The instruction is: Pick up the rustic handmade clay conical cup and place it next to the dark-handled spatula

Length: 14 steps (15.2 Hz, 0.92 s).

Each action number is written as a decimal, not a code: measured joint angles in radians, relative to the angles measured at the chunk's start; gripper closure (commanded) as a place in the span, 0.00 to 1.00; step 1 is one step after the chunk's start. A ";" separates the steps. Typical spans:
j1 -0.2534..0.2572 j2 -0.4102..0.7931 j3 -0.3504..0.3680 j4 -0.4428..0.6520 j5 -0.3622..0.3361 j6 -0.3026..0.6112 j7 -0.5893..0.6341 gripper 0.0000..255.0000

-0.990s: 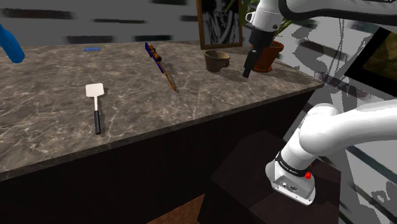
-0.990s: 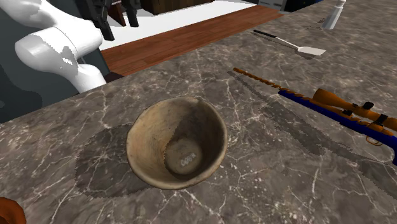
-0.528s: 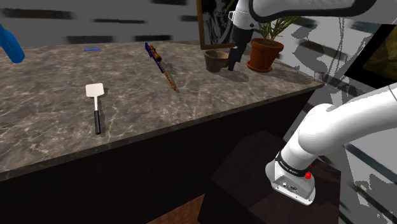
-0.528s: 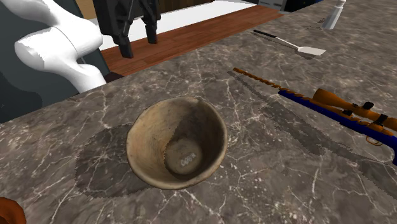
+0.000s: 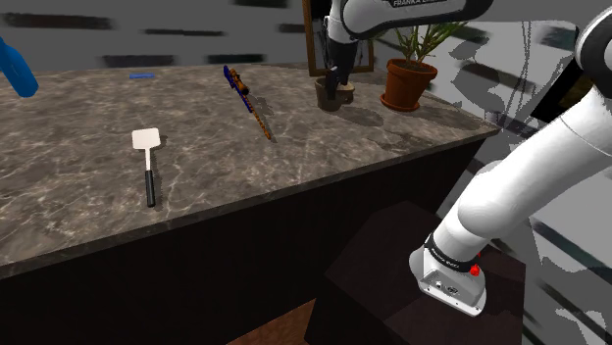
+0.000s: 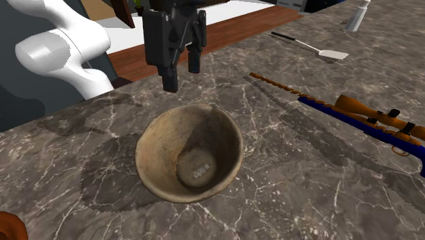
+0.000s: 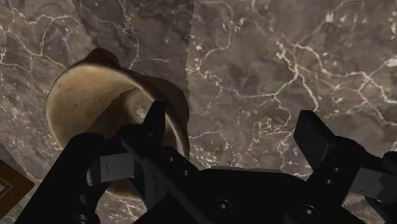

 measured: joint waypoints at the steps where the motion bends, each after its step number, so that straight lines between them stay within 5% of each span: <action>1: -0.005 0.041 -0.001 0.039 -0.017 0.004 -0.001 0.00; 5: -0.015 0.174 0.005 0.164 -0.078 0.016 0.013 0.00; 14: -0.026 0.210 -0.007 0.110 -0.099 0.109 0.023 0.00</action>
